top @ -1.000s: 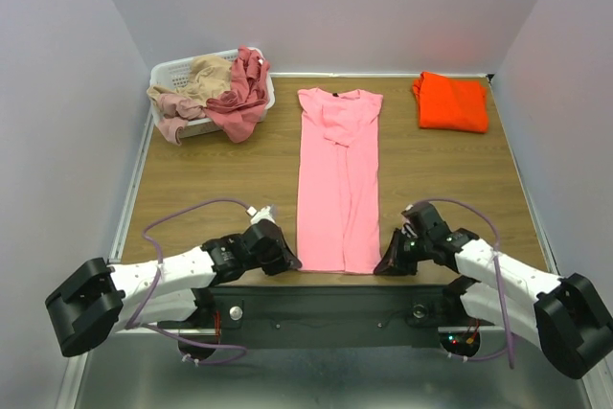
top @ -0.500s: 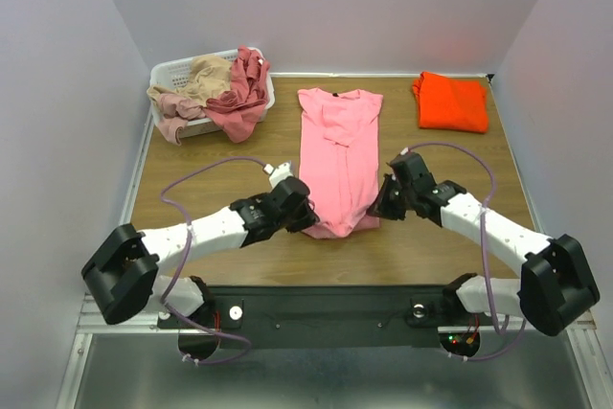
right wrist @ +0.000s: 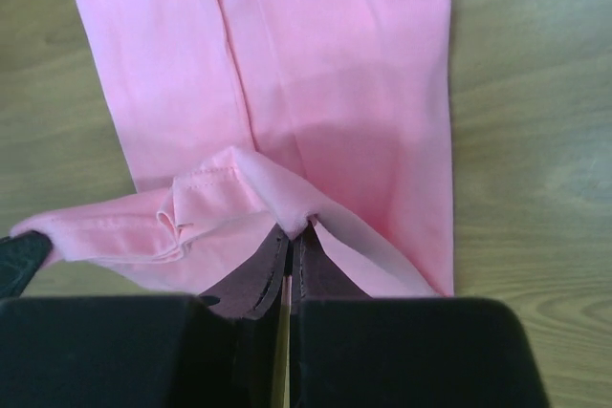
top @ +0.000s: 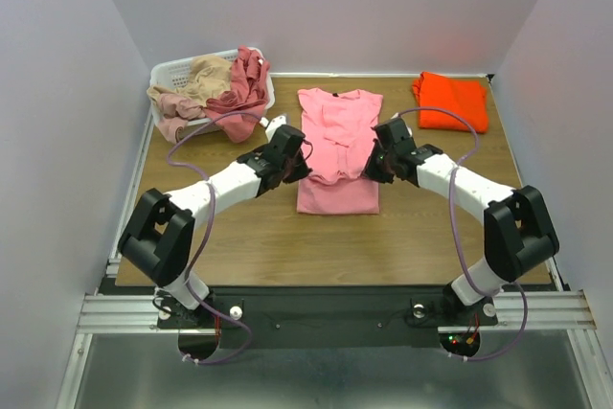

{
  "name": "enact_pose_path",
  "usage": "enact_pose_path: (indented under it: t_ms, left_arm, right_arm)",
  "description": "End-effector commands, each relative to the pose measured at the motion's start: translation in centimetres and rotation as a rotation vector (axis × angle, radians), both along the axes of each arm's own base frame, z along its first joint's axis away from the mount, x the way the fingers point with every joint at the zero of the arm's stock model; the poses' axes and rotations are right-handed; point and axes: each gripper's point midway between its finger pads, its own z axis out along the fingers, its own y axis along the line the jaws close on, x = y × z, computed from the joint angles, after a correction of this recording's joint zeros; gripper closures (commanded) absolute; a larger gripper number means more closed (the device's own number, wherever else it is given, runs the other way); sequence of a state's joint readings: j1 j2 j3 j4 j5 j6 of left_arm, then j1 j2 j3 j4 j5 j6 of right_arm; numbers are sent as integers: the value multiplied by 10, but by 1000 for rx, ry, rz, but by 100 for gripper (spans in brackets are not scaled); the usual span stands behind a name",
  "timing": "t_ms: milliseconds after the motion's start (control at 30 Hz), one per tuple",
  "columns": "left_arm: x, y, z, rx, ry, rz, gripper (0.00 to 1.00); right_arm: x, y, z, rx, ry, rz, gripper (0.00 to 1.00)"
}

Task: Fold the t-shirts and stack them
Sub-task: Fold the tshirt

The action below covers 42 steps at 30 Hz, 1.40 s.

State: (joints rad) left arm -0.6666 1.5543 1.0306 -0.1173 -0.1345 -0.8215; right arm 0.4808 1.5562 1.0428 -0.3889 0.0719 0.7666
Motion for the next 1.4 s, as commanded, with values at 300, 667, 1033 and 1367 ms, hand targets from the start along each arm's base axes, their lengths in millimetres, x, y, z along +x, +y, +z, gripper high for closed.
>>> enact_pose_path:
  t_ms: [300,667,1033,1367]
  left_arm:
    - [63,-5,9,18,-52,-47,100]
    - [103,-1,21,54,-102,-68,100]
    - [124,-4,5,74,-72,-82,100]
    - [143,-2,-8,104,-36,-88,72]
  right_arm:
    - [73,-7,41,23,-141,-115,100]
    - [106,-23,48,8,-171,-164,100]
    - [118,-34,24,-5,-121,-174,100]
    - [140,-37,7,-12,-96,-164,82]
